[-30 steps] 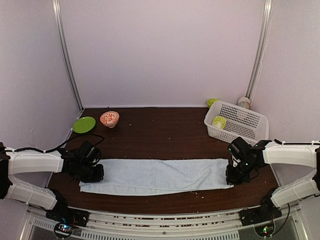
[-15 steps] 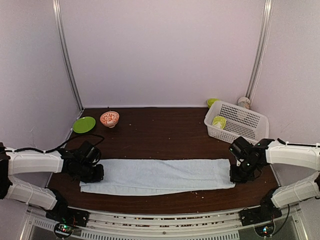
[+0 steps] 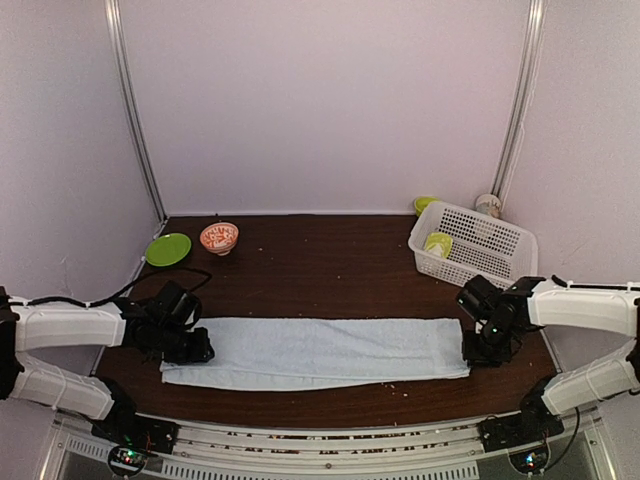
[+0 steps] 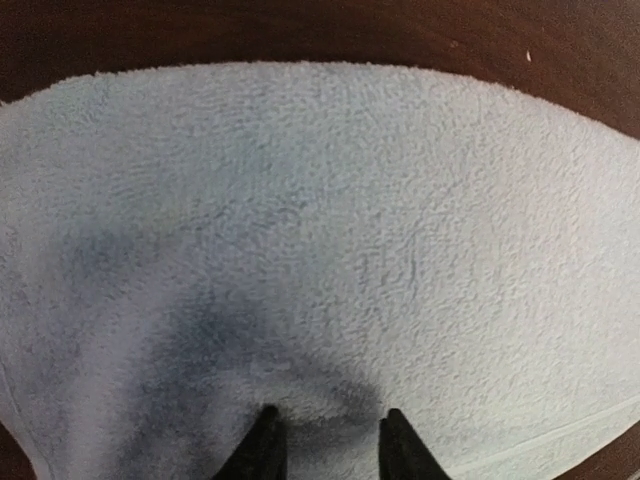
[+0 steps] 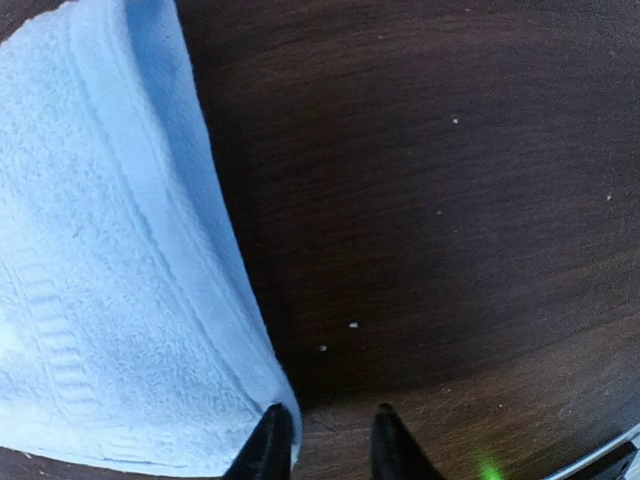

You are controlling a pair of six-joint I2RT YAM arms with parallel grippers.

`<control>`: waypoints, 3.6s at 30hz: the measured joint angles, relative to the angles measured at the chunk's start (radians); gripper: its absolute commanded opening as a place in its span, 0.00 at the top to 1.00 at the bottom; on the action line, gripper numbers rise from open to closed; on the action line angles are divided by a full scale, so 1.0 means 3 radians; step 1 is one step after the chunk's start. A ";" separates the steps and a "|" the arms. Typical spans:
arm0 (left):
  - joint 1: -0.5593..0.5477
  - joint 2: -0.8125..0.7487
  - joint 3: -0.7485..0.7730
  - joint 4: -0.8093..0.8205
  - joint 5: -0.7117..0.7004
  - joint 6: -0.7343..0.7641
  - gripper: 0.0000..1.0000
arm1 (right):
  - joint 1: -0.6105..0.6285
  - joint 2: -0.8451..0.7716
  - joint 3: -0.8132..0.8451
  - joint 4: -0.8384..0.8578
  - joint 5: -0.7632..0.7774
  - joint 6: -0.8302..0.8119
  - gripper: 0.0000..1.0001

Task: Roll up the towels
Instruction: Smooth out the towel at the center of the board, then pick up the towel from the center of the board, then fold the towel at the center of the board.

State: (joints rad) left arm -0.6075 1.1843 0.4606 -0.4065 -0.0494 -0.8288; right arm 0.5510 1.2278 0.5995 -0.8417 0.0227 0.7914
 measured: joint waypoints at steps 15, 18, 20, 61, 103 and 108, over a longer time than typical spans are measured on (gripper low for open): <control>-0.0006 -0.0739 0.0665 -0.0810 0.0375 0.0252 0.33 | -0.0022 -0.0212 0.0151 0.0134 -0.0103 0.0092 0.45; -0.0006 -0.0731 0.0734 -0.0810 0.0324 0.0249 0.34 | -0.0025 -0.0189 0.0052 0.0296 -0.0214 0.0170 0.45; -0.0006 -0.0687 0.0734 -0.0823 0.0303 0.0234 0.34 | -0.0025 -0.0156 -0.0017 0.0369 -0.0277 0.0223 0.46; -0.0170 0.0506 0.1047 -0.0216 0.0483 0.0141 0.39 | -0.0062 -0.1036 0.1595 -0.0765 0.0585 -0.1026 1.00; -0.0337 -0.1151 0.0573 -0.0956 -0.0412 -0.0238 0.37 | 0.2125 0.2040 0.3285 0.1118 -0.0226 -0.0662 1.00; -0.0337 -0.1162 0.0552 -0.1015 -0.0459 -0.0239 0.37 | 0.2136 0.2276 0.3488 0.1045 -0.0235 -0.0590 1.00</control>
State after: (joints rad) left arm -0.7086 0.8356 0.6262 -0.7109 -0.1871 -0.9005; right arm 1.1919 1.9106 1.6459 -0.5282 -0.0479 0.6144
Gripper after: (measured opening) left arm 0.627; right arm 0.026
